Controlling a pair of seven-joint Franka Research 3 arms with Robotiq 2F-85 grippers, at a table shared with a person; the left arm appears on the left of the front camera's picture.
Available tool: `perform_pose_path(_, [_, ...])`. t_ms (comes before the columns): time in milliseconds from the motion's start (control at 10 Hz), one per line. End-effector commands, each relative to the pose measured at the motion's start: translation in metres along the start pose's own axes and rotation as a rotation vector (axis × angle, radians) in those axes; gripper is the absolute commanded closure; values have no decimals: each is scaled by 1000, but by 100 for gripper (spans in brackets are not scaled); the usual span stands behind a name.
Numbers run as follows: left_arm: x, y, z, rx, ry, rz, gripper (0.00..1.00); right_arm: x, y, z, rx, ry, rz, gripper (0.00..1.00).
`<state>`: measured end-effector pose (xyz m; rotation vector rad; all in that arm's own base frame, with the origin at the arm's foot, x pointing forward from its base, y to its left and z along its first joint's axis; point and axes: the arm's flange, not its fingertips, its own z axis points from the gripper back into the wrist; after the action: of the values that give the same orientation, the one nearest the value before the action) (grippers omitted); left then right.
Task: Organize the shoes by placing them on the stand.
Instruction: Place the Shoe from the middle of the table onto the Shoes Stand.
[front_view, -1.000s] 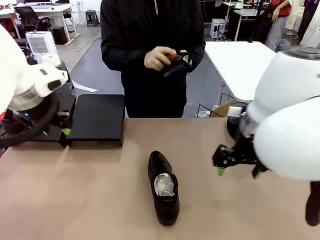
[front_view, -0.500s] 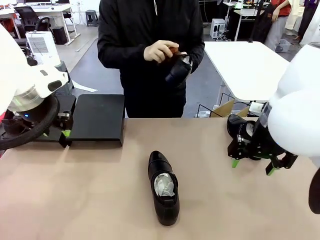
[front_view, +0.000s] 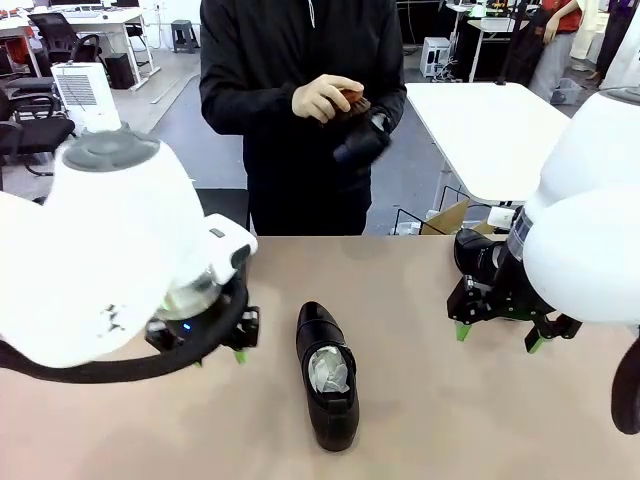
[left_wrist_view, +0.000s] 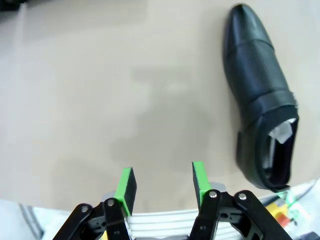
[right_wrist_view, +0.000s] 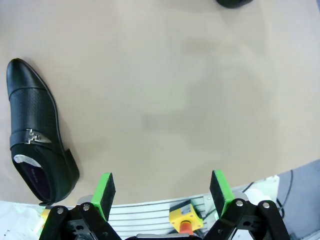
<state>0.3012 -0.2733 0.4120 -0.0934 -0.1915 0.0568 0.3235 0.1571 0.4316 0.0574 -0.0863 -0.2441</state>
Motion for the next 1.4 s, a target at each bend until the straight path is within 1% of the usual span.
perform_pose_path(0, [12, -15, 0, -77, -1, 79, 39, 2, -3, 2, 13, 1, 9, 0])
perform_pose_path(100, [15, -24, 0, -50, -3, 96, 39, 2, -3, 2, 13, 1, 9, 0])
perform_pose_path(200, [2, -9, -4, -31, 14, 31, 39, 2, -3, 2, 13, 1, 9, 0])
perform_pose_path(300, [2, -9, -4, -31, 14, 31, 39, 2, -3, 2, 13, 1, 9, 0])
perform_pose_path(400, [8, -17, -3, -49, 15, 56, 39, 2, -3, 2, 13, 1, 9, 0])
perform_pose_path(600, [-18, -47, 4, -94, 57, 59, 39, 2, -3, 2, 13, 1, 9, 0])
perform_pose_path(800, [-26, -68, 5, -94, 40, -2, 39, 2, -3, 2, 13, 1, 9, 0])
perform_pose_path(1000, [-29, -89, -5, -80, 54, -50, 39, 2, -3, 2, 13, 1, 9, 0])
perform_pose_path(1100, [-27, -95, -11, -71, 26, -52, 39, 2, -3, 2, 13, 1, 9, 0])
perform_pose_path(1300, [-21, -105, -31, -42, 45, -34, 39, 2, -3, 2, 13, 1, 9, 0])
